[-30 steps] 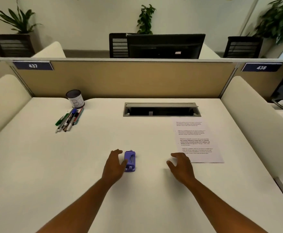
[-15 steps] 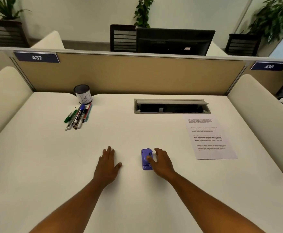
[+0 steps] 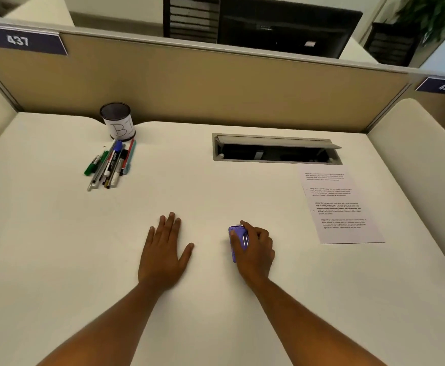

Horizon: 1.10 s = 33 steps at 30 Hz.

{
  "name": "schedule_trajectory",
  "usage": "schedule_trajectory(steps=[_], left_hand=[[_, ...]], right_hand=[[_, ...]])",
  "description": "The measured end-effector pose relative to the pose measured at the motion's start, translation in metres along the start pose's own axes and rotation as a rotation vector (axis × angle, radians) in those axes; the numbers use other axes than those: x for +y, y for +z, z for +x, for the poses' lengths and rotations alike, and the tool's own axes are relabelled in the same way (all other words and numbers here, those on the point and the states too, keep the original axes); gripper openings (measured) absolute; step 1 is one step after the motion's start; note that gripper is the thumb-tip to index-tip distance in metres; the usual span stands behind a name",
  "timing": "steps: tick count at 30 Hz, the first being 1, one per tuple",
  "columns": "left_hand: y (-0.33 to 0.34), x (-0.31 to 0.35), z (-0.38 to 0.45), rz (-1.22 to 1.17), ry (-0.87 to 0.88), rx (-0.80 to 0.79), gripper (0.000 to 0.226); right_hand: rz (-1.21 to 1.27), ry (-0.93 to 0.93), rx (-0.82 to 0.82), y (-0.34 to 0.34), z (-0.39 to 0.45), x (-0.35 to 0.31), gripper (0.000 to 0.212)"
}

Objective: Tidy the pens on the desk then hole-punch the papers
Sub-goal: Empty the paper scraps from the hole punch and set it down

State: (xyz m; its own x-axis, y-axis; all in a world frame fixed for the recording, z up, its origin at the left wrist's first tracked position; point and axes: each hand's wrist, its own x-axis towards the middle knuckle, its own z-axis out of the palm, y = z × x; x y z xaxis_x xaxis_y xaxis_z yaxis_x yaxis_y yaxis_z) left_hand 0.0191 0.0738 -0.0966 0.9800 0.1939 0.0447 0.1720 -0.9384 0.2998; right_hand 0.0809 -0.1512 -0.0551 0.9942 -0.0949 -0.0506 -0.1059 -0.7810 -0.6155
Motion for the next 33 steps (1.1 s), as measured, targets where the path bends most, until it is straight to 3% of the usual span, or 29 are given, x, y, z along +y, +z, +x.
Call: schedule_trajectory(steps=[10, 16, 25, 33], left_hand=[[0.0, 0.0, 0.0, -0.005, -0.01, -0.006, 0.075], [0.0, 0.0, -0.001, -0.012, -0.008, 0.001, 0.076], [0.002, -0.001, -0.001, -0.017, -0.01, 0.012, 0.075], [0.001, 0.0, -0.001, -0.016, -0.014, 0.013, 0.074]], right_hand=[[-0.049, 0.055, 0.047, 0.01, 0.002, 0.001, 0.079], [-0.06, 0.06, 0.062, 0.01, 0.001, -0.003, 0.079], [0.035, 0.067, 0.062, 0.009, 0.004, 0.001, 0.055], [0.341, 0.195, 0.041, -0.001, 0.018, 0.001, 0.026]])
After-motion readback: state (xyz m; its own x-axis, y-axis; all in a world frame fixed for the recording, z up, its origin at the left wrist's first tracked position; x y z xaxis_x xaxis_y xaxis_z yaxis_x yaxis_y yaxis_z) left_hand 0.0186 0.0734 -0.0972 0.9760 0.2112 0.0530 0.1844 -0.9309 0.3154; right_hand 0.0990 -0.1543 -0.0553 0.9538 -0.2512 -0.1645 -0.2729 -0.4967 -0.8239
